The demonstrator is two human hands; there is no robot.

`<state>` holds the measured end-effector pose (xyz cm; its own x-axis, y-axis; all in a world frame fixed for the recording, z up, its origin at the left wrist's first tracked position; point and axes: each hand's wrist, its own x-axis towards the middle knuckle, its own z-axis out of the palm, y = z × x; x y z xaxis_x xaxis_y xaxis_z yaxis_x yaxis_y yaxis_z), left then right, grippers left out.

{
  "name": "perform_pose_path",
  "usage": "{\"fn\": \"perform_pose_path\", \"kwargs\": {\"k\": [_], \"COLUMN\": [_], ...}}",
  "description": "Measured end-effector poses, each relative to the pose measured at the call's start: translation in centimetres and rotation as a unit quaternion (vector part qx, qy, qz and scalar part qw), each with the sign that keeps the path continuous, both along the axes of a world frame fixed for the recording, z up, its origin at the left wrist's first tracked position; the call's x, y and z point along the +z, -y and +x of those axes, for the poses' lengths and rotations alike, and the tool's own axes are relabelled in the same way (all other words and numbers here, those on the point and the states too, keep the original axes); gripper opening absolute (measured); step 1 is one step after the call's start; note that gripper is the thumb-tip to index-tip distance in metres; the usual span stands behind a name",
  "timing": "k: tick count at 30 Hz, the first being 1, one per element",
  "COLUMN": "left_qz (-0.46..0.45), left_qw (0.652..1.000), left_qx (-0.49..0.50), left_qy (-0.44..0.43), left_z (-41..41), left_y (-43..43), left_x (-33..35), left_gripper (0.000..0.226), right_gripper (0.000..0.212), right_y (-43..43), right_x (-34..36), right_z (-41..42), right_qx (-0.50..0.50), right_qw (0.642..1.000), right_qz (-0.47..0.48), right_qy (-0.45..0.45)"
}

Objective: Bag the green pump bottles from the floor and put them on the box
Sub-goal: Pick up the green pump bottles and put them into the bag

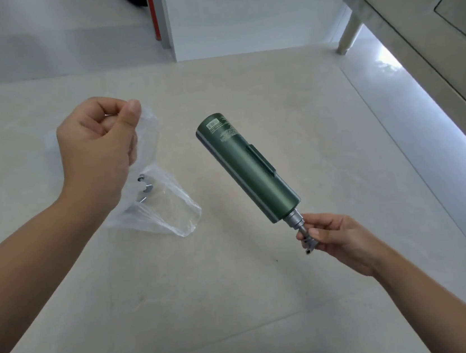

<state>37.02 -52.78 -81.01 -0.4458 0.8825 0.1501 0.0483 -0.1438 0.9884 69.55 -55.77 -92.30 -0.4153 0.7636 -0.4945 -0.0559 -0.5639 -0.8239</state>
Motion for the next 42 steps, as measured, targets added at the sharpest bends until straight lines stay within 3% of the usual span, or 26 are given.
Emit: {"fn": "perform_pose_path", "kwargs": {"k": [10, 20, 24, 28, 32, 37, 42], "left_qz": [0.003, 0.008, 0.008, 0.006, 0.004, 0.010, 0.012], "left_qw": [1.000, 1.000, 0.999, 0.999, 0.997, 0.997, 0.996], "left_qx": [-0.002, 0.011, 0.027, 0.046, 0.071, 0.081, 0.088], "left_qy": [0.018, -0.012, -0.030, -0.028, -0.023, -0.004, 0.007], "left_z": [0.2, -2.3, -3.8, -5.4, -6.8, -7.8, -8.3], "left_y": [-0.3, 0.8, 1.9, 2.9, 3.7, 4.1, 4.5], "left_x": [0.0, 2.1, 3.4, 4.6, 5.6, 6.8, 7.1], "left_gripper": [0.022, 0.019, 0.018, 0.017, 0.017, 0.018, 0.017], "right_gripper": [0.070, 0.065, 0.066, 0.029, 0.014, 0.016, 0.016], "right_y": [-0.1, -0.9, -1.2, -0.9, -0.7, -0.7, -1.2], "right_x": [0.7, 0.2, 0.0, 0.3, 0.6, 0.3, -0.3], "right_z": [1.0, -3.6, -6.7, -10.5, -14.1, -19.1, -23.9], "right_qx": [0.113, 0.197, 0.191, 0.168, 0.156, 0.131, 0.076], "right_qw": [0.991, 0.977, 0.978, 0.983, 0.986, 0.989, 0.996], "right_qz": [-0.061, -0.054, -0.036, -0.019, 0.003, 0.011, -0.043], "right_qy": [0.028, 0.061, 0.070, 0.075, 0.066, 0.061, 0.021]}}
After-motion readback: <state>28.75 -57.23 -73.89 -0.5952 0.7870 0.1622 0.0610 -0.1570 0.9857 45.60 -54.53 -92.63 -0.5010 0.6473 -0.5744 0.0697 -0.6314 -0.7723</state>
